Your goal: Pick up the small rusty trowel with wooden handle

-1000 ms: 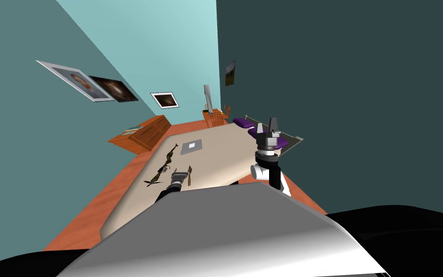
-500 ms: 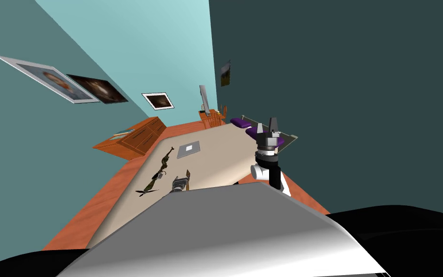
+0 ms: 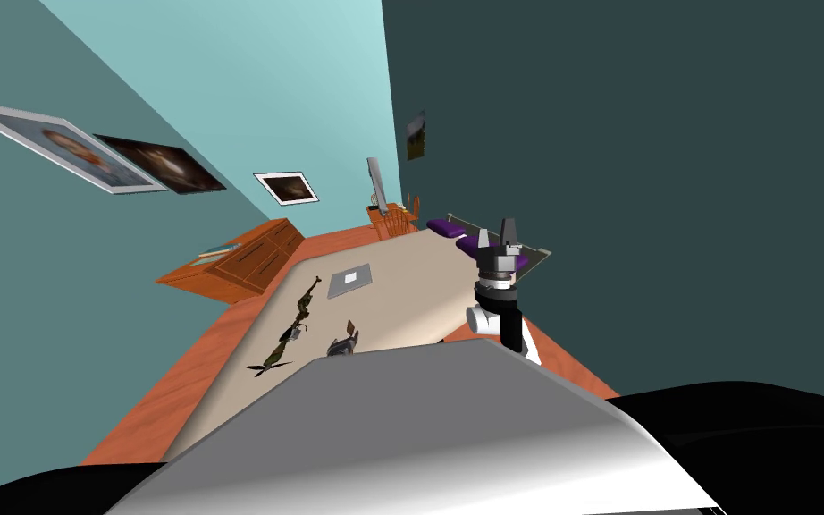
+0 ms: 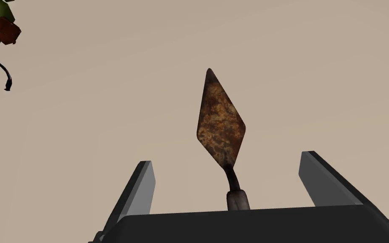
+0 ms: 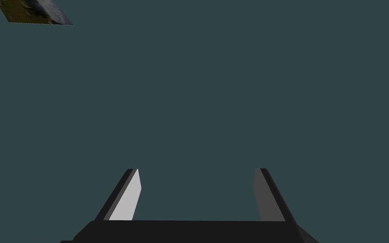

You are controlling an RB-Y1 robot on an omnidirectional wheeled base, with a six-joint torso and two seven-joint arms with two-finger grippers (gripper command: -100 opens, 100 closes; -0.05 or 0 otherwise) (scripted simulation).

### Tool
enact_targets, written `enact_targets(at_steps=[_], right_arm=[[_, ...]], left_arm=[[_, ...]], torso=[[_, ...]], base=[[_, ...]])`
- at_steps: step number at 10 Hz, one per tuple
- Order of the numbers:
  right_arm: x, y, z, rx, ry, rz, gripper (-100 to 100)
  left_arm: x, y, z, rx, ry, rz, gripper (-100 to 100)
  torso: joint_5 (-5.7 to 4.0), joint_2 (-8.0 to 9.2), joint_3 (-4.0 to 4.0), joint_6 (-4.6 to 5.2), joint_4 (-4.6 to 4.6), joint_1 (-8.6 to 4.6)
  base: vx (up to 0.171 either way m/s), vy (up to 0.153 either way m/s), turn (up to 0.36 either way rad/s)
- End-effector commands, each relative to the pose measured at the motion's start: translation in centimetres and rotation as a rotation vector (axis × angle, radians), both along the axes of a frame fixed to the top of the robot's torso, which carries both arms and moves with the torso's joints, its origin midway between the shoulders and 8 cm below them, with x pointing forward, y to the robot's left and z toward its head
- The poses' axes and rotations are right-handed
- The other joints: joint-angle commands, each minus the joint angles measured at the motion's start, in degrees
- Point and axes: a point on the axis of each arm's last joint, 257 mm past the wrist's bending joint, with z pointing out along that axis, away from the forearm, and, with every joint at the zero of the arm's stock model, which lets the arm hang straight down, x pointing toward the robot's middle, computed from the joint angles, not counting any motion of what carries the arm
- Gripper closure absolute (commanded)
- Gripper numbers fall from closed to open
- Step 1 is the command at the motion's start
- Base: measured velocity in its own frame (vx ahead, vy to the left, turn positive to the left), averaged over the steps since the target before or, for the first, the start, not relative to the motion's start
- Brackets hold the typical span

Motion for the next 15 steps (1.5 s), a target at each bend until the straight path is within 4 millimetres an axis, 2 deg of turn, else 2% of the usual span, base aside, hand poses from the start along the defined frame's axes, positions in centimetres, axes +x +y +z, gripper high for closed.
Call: enact_targets(at_steps=[1,4,5,6,7,11,12,13,15], right_arm=[[0.0,0.0,0.0,0.000,0.000,0.000,0],[0.0,0.0,0.0,0.000,0.000,0.000,0],[0.0,0.0,0.0,0.000,0.000,0.000,0],[0.0,0.0,0.0,0.000,0.000,0.000,0],[0.0,0.0,0.0,0.000,0.000,0.000,0],[0.0,0.0,0.0,0.000,0.000,0.000,0],[0.0,0.0,0.0,0.000,0.000,0.000,0],[0.0,0.0,0.0,0.000,0.000,0.000,0],[0.0,0.0,0.0,0.000,0.000,0.000,0]], left_arm=[[-0.8,-1.3,-1.0,-0.062,0.003,0.053,-100],[-1.2,-2.5,-1.6,-0.109,0.002,0.093,-100],[-1.1,-2.3,-1.6,-0.100,0.002,0.085,-100],[-1.1,-2.3,-1.6,-0.102,0.002,0.086,0],[-0.7,-1.8,-2.0,-0.103,0.002,0.083,-100],[0.8,0.3,-3.0,-0.104,0.002,0.079,-100],[0.5,-0.2,-3.0,-0.104,0.002,0.078,-100],[0.5,-0.1,-3.0,-0.104,0.002,0.079,100],[0.6,-0.2,-3.0,-0.105,0.001,0.079,100]], torso=[[0.00,0.00,0.00,0.00,0.00,0.00],[-0.02,0.07,0.04,0.00,0.02,-0.10],[-0.03,0.05,0.03,0.00,0.02,-0.16],[-0.05,0.04,0.03,0.00,0.01,-0.19],[-0.05,0.04,0.02,0.00,0.01,-0.21],[-0.08,-0.01,0.00,0.00,0.00,-0.35],[-0.08,-0.02,-0.01,0.01,0.00,-0.33],[-0.07,0.01,0.00,0.00,0.00,-0.28],[-0.05,0.02,0.01,-0.01,0.00,-0.20]], base=[[-0.004,0.066,-0.026],[-0.008,0.032,-0.006],[0.000,0.000,0.000],[0.000,0.000,0.000],[0.001,-0.013,0.007],[0.008,-0.040,0.013],[0.005,-0.014,0.003],[0.000,0.000,0.000],[0.000,0.000,0.000]])
